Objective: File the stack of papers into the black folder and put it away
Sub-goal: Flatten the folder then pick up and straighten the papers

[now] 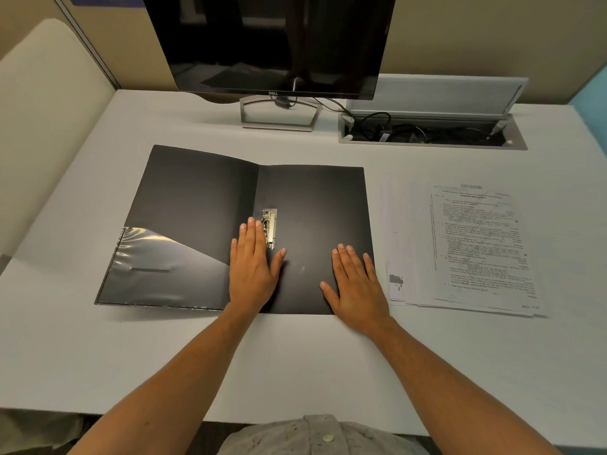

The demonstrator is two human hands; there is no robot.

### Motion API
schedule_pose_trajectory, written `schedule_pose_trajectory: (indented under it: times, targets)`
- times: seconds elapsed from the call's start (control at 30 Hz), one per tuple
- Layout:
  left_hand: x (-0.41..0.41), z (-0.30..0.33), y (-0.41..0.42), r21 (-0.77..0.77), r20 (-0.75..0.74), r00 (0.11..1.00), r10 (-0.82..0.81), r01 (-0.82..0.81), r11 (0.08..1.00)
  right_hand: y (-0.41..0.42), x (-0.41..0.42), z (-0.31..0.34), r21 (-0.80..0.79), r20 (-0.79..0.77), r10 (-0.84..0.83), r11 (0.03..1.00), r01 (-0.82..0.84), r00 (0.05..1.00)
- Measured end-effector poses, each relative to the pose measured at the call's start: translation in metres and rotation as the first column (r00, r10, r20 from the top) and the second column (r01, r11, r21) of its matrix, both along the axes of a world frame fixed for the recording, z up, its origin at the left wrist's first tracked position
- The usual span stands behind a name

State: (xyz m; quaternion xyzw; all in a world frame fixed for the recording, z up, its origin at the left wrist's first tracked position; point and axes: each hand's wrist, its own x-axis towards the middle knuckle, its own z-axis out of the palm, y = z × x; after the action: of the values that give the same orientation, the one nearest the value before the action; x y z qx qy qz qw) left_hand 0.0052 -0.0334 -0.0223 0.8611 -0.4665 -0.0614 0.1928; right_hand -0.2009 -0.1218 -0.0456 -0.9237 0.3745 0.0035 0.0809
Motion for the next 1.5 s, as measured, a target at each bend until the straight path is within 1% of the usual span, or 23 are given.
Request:
schedule_pose_trajectory:
  times: [0.13, 0.27, 0.43, 0.6, 0.9, 1.03, 1.1, 1.17, 1.27, 1.37, 1.43, 1.5]
  targets:
    - [0.012, 0.008, -0.017, 0.023, 0.094, 0.996, -0.008, 0.005, 1.000, 0.000, 0.000, 0.000, 0.005, -0.003, -0.001, 1.000, 0.001, 1.000]
    - [0.033, 0.022, -0.041, 0.026, 0.092, 0.996, 0.019, -0.022, 0.999, -0.001, -0.001, 0.000, 0.010, 0.008, 0.001, 1.000, -0.001, 1.000]
    - [0.060, 0.035, -0.069, 0.028, 0.118, 0.993, -0.031, 0.028, 0.999, 0.000, -0.001, 0.000, 0.006, 0.019, 0.000, 1.000, 0.000, 1.000]
    - [0.075, 0.031, -0.084, 0.105, 0.083, 0.995, -0.063, 0.054, 0.993, 0.000, -0.001, 0.000, 0.014, 0.032, -0.006, 1.000, 0.006, 0.999]
    - [0.076, 0.022, -0.088, 0.262, 0.023, 0.998, -0.054, 0.046, 0.964, 0.000, -0.001, -0.002, 0.026, 0.042, -0.018, 1.000, 0.016, 0.999]
    - [0.077, 0.020, -0.085, 0.297, -0.024, 0.998, -0.056, 0.061, 0.953, -0.001, -0.001, -0.001, 0.018, 0.037, -0.018, 1.000, 0.017, 0.999]
    - [0.075, 0.020, -0.081, 0.276, -0.037, 0.998, -0.055, 0.063, 0.959, 0.000, -0.002, -0.001, 0.014, 0.040, -0.018, 1.000, 0.018, 0.999]
    - [0.070, 0.020, -0.075, 0.218, -0.046, 0.998, -0.048, 0.057, 0.974, 0.000, -0.001, 0.000, 0.010, 0.044, -0.019, 1.000, 0.019, 0.999]
    - [0.055, 0.020, -0.066, 0.076, -0.028, 0.997, -0.071, 0.073, 0.994, 0.001, 0.000, 0.002, 0.001, 0.043, -0.018, 1.000, 0.018, 0.999]
    - [0.035, 0.018, -0.060, -0.054, -0.021, 0.992, -0.127, 0.126, 0.991, 0.002, -0.001, 0.004, -0.002, 0.055, -0.015, 1.000, 0.015, 0.998]
    - [0.022, 0.018, -0.057, -0.093, -0.036, 0.988, -0.152, 0.148, 0.985, 0.003, -0.001, 0.005, -0.005, 0.072, -0.013, 1.000, 0.014, 0.997]
    - [0.011, 0.019, -0.055, -0.099, -0.046, 0.984, -0.172, 0.167, 0.981, 0.004, -0.001, 0.006, 0.002, 0.114, -0.021, 1.000, 0.021, 0.993]
